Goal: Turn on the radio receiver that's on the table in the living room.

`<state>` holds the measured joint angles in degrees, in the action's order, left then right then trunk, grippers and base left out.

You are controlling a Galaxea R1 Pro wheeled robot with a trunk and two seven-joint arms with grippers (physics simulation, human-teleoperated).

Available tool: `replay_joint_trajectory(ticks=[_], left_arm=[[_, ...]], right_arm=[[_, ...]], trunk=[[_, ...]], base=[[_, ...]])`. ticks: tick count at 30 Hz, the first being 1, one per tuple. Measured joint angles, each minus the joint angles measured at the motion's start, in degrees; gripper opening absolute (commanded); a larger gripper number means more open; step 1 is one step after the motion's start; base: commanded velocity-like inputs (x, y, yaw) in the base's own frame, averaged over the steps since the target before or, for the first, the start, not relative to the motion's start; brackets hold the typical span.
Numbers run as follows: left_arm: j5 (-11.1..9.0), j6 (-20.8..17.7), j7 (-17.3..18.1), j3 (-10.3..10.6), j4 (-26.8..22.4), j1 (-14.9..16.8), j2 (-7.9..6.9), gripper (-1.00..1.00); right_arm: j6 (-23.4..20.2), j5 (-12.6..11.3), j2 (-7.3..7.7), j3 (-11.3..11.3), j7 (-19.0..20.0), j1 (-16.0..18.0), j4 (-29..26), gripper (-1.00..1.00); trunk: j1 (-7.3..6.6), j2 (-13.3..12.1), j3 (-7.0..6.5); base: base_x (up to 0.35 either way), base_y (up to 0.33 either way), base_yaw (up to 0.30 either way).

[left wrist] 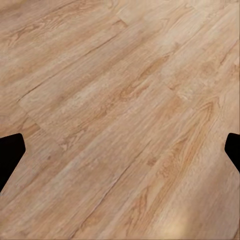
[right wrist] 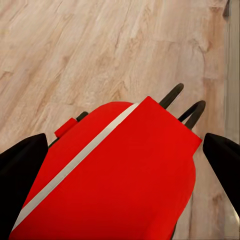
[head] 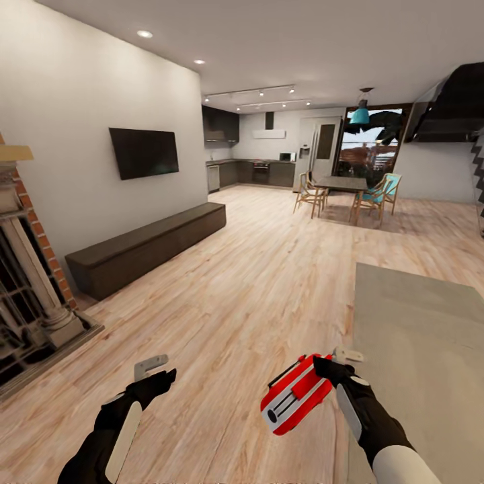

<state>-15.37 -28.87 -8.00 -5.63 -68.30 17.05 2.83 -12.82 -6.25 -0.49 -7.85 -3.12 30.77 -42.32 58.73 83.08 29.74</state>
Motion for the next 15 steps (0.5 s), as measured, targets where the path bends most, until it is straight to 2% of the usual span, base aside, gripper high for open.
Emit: replay_joint_trajectory(ticks=[2,3,5,15], left_arm=[[0.0,0.0,0.0,0.0,0.0,0.0,0.03,1.0],[0.0,0.1,0.0,0.0,0.0,0.0,0.06,1.0],[0.0,0.1,0.0,0.0,0.0,0.0,0.06,1.0],[0.1,0.4,0.0,0.0,0.1,0.0,0.01,1.0]], right_arm=[[0.0,0.0,-0.05,1.3,0.0,0.0,0.0,-1.0],[0.0,-0.1,-0.07,3.1,-0.1,0.0,0.1,-1.0],[0.0,0.1,-0.05,3.9,-0.1,0.0,0.1,-1.0],[0.0,0.1,-0.06,4.6,-0.2,0.0,0.2,-1.0]], trunk=[[0.0,0.0,0.0],[0.0,0.0,0.0],[0.0,0.0,0.0],[0.0,0.0,0.0]], base=[[-0.102,0.319,0.0],[-0.072,0.32,0.0],[-0.041,0.32,0.0],[0.021,0.316,0.0]])
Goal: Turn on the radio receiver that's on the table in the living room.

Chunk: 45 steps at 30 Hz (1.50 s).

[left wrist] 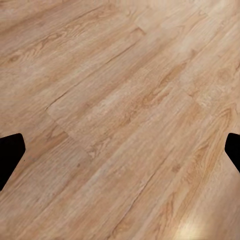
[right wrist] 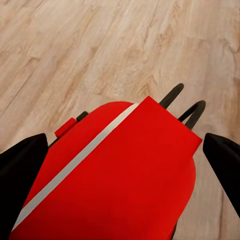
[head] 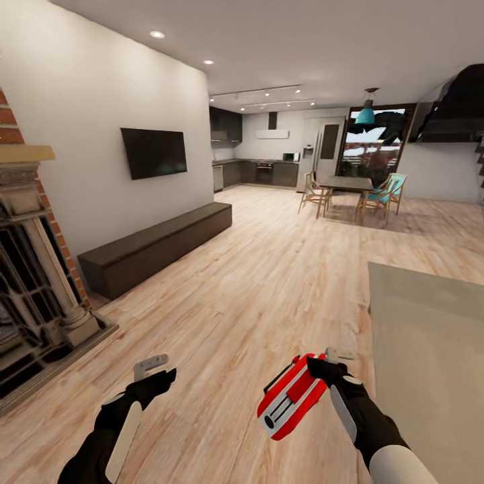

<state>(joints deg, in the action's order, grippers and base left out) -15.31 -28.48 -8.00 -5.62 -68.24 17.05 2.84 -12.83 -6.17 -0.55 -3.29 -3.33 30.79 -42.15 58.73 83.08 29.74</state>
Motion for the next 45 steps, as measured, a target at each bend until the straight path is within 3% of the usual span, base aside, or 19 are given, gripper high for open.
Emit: replay_joint_trajectory(ticks=[21,28,40,42,45], left_arm=[[0.0,-0.1,-0.1,-0.1,-0.1,0.0,-0.04,1.0],[0.0,0.0,-0.1,-0.1,-0.1,0.0,-0.03,1.0],[0.2,0.0,-0.2,-0.1,0.0,0.0,-0.03,1.0],[0.2,0.1,-0.2,-0.1,0.0,0.0,-0.03,1.0],[0.1,0.1,-0.2,-0.1,0.0,0.0,-0.03,1.0]], right_arm=[[0.1,-0.3,0.1,-0.2,-0.5,0.0,0.4,-1.0],[0.0,-0.3,0.25,-0.4,-0.8,0.0,0.5,-1.0],[0.2,-0.4,0.57,-0.7,-5.3,0.0,0.7,-1.0],[0.2,-0.5,0.6,-1.0,-7.1,0.0,0.7,-1.0],[0.2,-0.5,0.59,-4.8,-8.6,0.0,0.7,-1.0]], trunk=[[0.0,0.0,0.0],[0.0,0.0,0.0],[0.0,0.0,0.0],[0.0,0.0,0.0],[0.0,0.0,0.0]], base=[[0.306,0.16,0.0],[0.34,0.008,0.0],[0.304,-0.158,0.0],[0.295,-0.185,0.0],[0.24,-0.132,0.0]])
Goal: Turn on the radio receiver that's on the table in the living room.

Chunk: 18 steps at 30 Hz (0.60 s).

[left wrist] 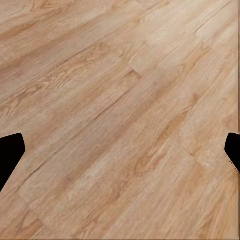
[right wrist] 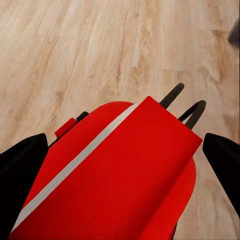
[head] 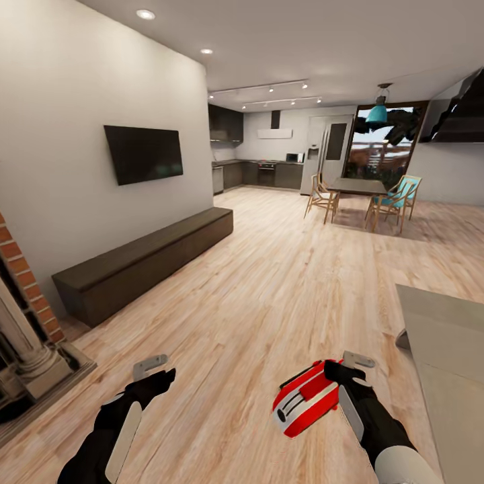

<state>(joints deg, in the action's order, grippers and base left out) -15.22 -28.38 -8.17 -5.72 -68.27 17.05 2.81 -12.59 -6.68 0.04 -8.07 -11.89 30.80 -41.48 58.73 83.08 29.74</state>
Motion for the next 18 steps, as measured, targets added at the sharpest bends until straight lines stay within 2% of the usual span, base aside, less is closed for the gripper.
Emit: replay_joint_trajectory(ticks=[3,7,14,16,18], left_arm=[[-0.1,0.8,0.1,0.0,0.0,0.0,0.01,1.0],[-0.1,3.0,0.1,0.0,0.0,0.0,0.03,1.0],[-0.1,3.4,-0.1,-0.1,-0.3,0.0,0.02,1.0],[-0.1,3.4,-0.1,-0.1,-0.3,0.0,0.01,1.0],[-0.1,3.4,-0.2,-0.2,-0.3,0.0,0.0,1.0]], right_arm=[[0.0,-0.2,-0.03,-2.2,-0.2,0.0,0.0,-1.0],[0.0,-0.3,-0.04,-3.0,-0.2,0.0,0.0,-1.0],[-0.1,-0.4,-0.03,-4.4,0.3,0.0,0.0,-1.0],[-0.1,-0.7,-0.03,-6.7,0.5,0.0,0.0,-1.0],[-0.2,-3.0,-0.03,-11.2,0.5,0.0,0.0,-1.0]], trunk=[[0.0,0.0,0.0],[0.0,0.0,0.0],[0.0,0.0,0.0],[0.0,0.0,0.0],[0.0,0.0,0.0]], base=[[0.079,-0.039,0.0],[0.016,-0.008,0.0],[0.001,0.0,0.0],[0.0,0.0,0.0],[0.0,0.0,0.0]])
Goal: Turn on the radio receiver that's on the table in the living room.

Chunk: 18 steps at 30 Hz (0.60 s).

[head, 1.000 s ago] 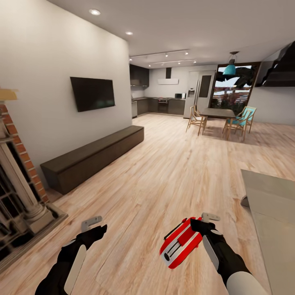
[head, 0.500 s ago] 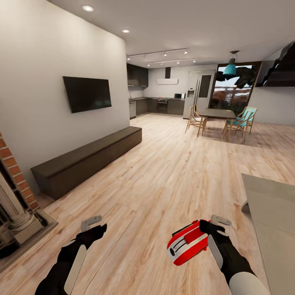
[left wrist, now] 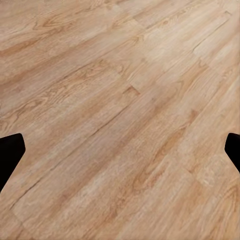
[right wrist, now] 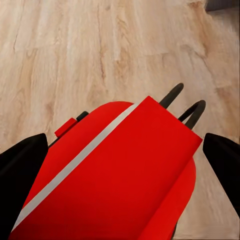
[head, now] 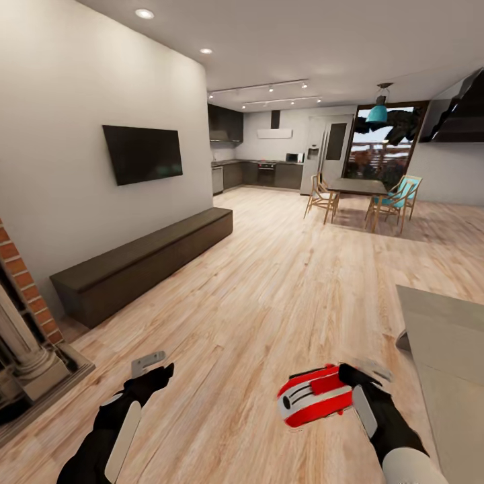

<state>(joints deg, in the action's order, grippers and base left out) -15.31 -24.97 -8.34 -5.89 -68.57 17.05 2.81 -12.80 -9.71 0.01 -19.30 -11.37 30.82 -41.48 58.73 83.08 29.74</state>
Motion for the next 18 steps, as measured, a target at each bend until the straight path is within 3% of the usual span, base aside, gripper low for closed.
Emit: replay_joint_trajectory(ticks=[2,3,9,13,14,16,18], left_arm=[[-0.1,0.0,0.1,-0.2,0.0,0.0,0.0,1.0],[-0.1,0.0,0.1,-0.2,0.0,0.0,0.0,1.0],[-0.2,0.0,0.2,-0.3,0.1,0.0,0.0,1.0],[-0.2,0.0,0.2,-0.3,0.1,0.0,0.0,1.0],[-0.2,0.0,0.2,-0.3,0.1,0.0,0.0,1.0],[-0.2,0.0,0.2,-0.3,0.1,0.0,0.0,1.0],[-0.2,0.0,0.2,-0.3,0.1,0.0,0.0,1.0]], right_arm=[[0.0,-3.9,-0.01,-4.3,0.0,0.0,0.0,-1.0],[0.0,-4.9,0.0,-5.5,0.0,0.0,0.0,-1.0],[0.0,-6.0,-0.01,-7.8,-0.2,0.0,0.0,-1.0],[0.0,-5.9,0.0,-10.8,-0.2,0.0,0.0,-1.0],[-0.1,-5.6,-0.01,-13.9,-0.2,0.0,-0.1,-1.0],[-0.2,-6.1,-0.07,-16.7,-0.2,0.0,0.0,-1.0],[-0.4,-8.4,-0.09,-20.3,-0.3,0.0,-0.1,-1.0]], trunk=[[0.0,0.0,0.0],[0.0,0.0,0.0],[0.0,0.0,0.0],[0.0,0.0,0.0],[0.0,0.0,0.0],[0.0,0.0,0.0],[0.0,0.0,0.0]], base=[[0.0,0.0,0.0],[0.0,0.0,0.0],[0.0,0.0,0.0],[0.0,0.0,0.0],[0.0,0.0,0.0],[0.0,0.0,0.0],[0.0,0.0,0.0]])
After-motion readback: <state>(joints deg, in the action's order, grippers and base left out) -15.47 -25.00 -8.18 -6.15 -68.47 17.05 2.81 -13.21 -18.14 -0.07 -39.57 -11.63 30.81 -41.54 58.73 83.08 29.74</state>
